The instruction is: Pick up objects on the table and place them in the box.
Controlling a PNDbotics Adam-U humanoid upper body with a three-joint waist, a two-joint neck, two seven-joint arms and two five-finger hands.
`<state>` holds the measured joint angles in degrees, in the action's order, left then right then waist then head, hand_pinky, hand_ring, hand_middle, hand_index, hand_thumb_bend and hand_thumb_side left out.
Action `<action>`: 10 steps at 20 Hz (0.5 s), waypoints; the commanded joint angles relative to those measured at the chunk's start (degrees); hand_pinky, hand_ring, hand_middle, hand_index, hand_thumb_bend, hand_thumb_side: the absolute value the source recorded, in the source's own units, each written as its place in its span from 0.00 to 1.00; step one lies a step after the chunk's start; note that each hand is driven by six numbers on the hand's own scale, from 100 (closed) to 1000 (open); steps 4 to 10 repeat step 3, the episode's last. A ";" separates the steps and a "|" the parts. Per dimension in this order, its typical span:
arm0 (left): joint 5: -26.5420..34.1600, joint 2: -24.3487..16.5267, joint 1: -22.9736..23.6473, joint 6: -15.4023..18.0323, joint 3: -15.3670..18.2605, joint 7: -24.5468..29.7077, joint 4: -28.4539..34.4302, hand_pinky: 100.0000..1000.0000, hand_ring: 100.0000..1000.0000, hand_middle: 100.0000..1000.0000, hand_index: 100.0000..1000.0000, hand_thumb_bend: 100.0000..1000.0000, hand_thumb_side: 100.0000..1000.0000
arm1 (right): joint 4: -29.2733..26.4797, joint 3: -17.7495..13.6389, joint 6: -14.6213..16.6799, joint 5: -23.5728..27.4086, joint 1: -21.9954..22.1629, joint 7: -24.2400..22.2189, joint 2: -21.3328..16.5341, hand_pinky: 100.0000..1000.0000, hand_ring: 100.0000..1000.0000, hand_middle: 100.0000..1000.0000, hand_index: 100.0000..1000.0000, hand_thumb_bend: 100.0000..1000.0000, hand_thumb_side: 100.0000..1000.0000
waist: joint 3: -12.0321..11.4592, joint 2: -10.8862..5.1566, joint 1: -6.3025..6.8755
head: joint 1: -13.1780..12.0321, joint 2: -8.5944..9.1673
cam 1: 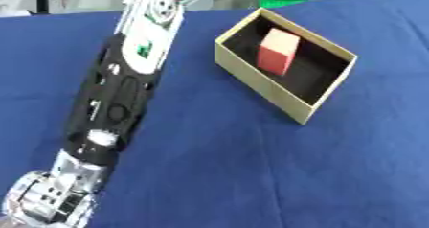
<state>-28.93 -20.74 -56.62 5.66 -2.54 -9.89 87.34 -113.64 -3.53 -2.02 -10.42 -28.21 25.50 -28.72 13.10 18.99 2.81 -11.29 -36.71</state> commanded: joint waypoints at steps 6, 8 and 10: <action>10.98 -6.52 4.41 -4.44 1.88 2.07 9.13 0.54 0.66 0.68 0.86 0.00 0.65 | -0.95 -1.24 -0.15 -0.81 0.60 1.01 -2.43 0.77 0.76 0.76 0.79 0.00 0.93 | -1.99 -2.01 -0.65 | 2.17 -1.43; 10.98 -6.52 4.41 -4.44 1.88 2.07 9.13 0.54 0.66 0.68 0.86 0.00 0.65 | -0.95 -1.24 -0.15 -0.81 0.60 1.01 -2.43 0.77 0.76 0.76 0.79 0.00 0.93 | -1.99 -2.01 -0.65 | 2.17 -1.43; 10.98 -6.52 4.41 -4.44 1.88 2.07 9.13 0.54 0.66 0.68 0.86 0.00 0.65 | -0.95 -1.24 -0.15 -0.81 0.60 1.01 -2.43 0.77 0.76 0.76 0.79 0.00 0.93 | -1.99 -2.01 -0.65 | 2.17 -1.43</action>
